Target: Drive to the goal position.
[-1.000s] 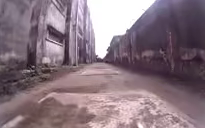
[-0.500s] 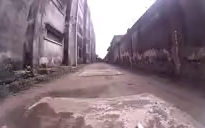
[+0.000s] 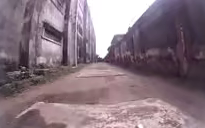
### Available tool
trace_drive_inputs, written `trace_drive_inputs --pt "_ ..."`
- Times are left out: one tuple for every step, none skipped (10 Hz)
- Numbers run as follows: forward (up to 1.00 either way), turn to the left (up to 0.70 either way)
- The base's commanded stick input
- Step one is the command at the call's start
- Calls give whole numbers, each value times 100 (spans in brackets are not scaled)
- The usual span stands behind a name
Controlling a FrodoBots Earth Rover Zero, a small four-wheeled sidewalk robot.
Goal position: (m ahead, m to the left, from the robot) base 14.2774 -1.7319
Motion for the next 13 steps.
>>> trace_drive_inputs --pt "50 0" --pt "50 0" --pt "50 0" --pt "50 0" --pt "50 0" --pt "50 0" --pt "50 0" --pt "50 0" --pt "50 0" --pt "50 0" --pt "50 0" --pt "50 0" --pt "50 0"
